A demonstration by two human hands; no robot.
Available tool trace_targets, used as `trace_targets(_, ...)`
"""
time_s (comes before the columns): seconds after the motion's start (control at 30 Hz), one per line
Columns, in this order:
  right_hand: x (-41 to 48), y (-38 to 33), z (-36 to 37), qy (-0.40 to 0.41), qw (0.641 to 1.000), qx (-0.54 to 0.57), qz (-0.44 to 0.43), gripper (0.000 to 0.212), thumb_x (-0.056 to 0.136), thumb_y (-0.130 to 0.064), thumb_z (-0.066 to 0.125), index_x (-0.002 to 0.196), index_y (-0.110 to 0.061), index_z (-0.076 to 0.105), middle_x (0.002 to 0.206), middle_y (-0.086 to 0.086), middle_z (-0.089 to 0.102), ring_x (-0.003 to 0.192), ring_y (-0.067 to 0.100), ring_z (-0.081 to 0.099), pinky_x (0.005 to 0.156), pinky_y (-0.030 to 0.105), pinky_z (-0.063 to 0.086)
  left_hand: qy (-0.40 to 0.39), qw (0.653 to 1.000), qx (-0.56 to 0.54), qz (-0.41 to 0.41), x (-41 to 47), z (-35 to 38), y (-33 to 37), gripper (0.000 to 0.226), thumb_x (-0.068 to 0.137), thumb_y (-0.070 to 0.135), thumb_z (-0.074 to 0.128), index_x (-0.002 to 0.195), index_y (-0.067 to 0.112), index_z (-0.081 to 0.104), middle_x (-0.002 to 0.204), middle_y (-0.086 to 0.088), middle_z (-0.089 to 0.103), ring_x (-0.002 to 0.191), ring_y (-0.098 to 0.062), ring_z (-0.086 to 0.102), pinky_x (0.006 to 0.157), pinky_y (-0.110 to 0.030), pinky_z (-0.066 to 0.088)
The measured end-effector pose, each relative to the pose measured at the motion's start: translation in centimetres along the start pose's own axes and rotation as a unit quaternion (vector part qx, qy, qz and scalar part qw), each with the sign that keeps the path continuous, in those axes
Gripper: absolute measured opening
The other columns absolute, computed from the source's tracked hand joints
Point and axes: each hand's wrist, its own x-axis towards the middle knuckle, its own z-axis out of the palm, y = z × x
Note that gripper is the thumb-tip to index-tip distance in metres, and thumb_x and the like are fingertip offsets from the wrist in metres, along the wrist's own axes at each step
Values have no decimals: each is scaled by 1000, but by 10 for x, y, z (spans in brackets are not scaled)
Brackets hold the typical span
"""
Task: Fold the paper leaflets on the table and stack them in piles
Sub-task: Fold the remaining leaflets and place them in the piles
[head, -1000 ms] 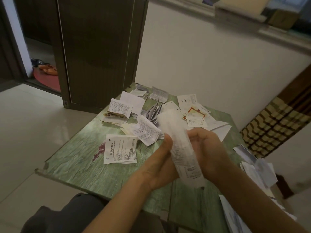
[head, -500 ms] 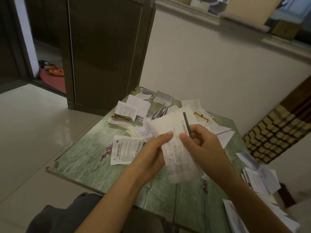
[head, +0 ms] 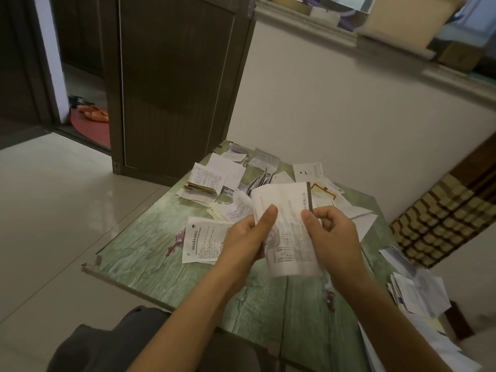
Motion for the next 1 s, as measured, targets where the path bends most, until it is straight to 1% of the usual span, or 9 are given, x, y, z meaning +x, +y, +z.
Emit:
trace_targets(0.13, -1, -5, -3, -57, 995, 63, 62, 25, 95, -32, 46, 95, -9, 56, 72, -2, 66, 58, 7, 64, 51, 18, 50, 12, 996, -83, -31, 1, -4, 3, 28, 91, 29, 53, 103, 6, 65, 98, -9, 72, 88, -19, 68, 79, -30, 55)
trace_targets(0.27, -3, -7, -11, -17, 979, 167, 114, 32, 94, -38, 44, 109, -11, 53, 98, 8, 68, 88, 21, 65, 77, 34, 53, 45, 950, -307, -44, 4, -6, 13, 20, 95, 16, 47, 100, 4, 63, 97, -12, 72, 96, -23, 66, 87, -40, 52)
trace_targets(0.4, -26, -7, 3, -116, 967, 180, 139, 62, 70, -49, 59, 121, -15, 48, 107, 2, 69, 95, 16, 68, 82, 34, 55, 58, 897, -436, -34, 5, -5, 21, 20, 98, 12, 42, 101, 2, 59, 95, -12, 72, 101, -23, 62, 79, -46, 51)
trace_targets(0.5, -40, -5, 25, -95, 956, 233, 151, 75, 61, -37, 71, 127, -16, 41, 112, 2, 67, 96, 14, 68, 78, 31, 57, 63, 894, -442, -25, 2, -4, 22, 20, 98, 11, 42, 101, 2, 59, 85, -15, 72, 98, -27, 63, 82, -49, 48)
trace_targets(0.67, -53, -7, 49, -55, 960, 244, 125, 54, 63, -36, 73, 106, -15, 50, 102, 2, 69, 88, 16, 70, 73, 29, 57, 98, 881, -463, -18, 6, -9, 17, 20, 98, 14, 43, 107, 2, 56, 85, -15, 71, 97, -26, 63, 78, -52, 48)
trace_targets(0.77, -61, -7, 56, 12, 976, 205, 66, 30, 76, -16, 72, 94, -10, 49, 81, -4, 71, 71, 12, 69, 61, 22, 55, 104, 874, -474, -7, 9, -14, 17, 22, 98, 15, 43, 110, 2, 55, 93, -12, 72, 96, -25, 64, 81, -51, 48)
trace_targets(0.83, -66, -7, 60, 38, 982, 181, 39, 23, 81, -11, 69, 91, -11, 48, 70, -16, 69, 60, 12, 63, 55, 23, 50, 110, 874, -473, 0, 10, -15, 18, 22, 98, 15, 43, 112, 2, 55, 93, -12, 72, 94, -26, 64, 85, -50, 48)
trace_targets(0.93, -67, -6, 65, 28, 983, 178, 37, 14, 83, -13, 67, 92, -16, 57, 76, -21, 69, 64, 9, 66, 57, 21, 53, 113, 881, -460, -10, 9, -13, 18, 23, 98, 15, 44, 115, 2, 54, 106, -15, 68, 108, -29, 60, 98, -52, 43)
trace_targets(1.0, -63, -1, 67, 34, 984, 170, 37, 4, 84, -14, 66, 87, -15, 63, 78, -9, 72, 66, 7, 67, 59, 20, 53, 111, 885, -451, -16, 7, -11, 17, 24, 98, 15, 44, 116, 3, 54, 113, -15, 64, 111, -30, 58, 101, -53, 41)
